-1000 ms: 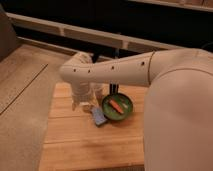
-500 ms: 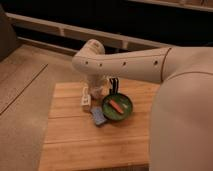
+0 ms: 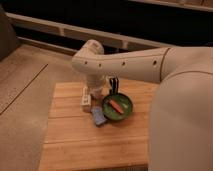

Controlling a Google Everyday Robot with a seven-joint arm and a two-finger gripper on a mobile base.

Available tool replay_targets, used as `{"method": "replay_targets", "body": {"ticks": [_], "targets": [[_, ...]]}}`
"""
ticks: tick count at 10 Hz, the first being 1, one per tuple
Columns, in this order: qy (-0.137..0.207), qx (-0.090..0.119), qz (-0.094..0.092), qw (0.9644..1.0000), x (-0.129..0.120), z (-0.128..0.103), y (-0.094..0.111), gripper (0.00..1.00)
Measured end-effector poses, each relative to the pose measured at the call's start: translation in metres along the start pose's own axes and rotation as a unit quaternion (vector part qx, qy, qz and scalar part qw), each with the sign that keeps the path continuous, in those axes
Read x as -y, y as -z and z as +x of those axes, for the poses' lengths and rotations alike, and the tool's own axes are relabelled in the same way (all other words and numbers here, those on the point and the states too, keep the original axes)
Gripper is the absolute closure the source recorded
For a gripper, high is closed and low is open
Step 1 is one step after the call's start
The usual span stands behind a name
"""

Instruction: Knock the eraser over

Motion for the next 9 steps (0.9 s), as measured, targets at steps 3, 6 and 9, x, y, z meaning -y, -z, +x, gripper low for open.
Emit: {"method": "replay_targets", "body": {"ticks": [3, 6, 9], "targets": [[-0.017, -0.057, 0.088, 0.9944, 0.08, 0.018, -0.036, 0.35], [0.018, -0.088, 0.109, 0.99, 0.1, 0.014, -0.076, 0.35], [0.069, -0.085, 0.09, 0.9899, 0.092, -0.008, -0.101, 0.35]]}}
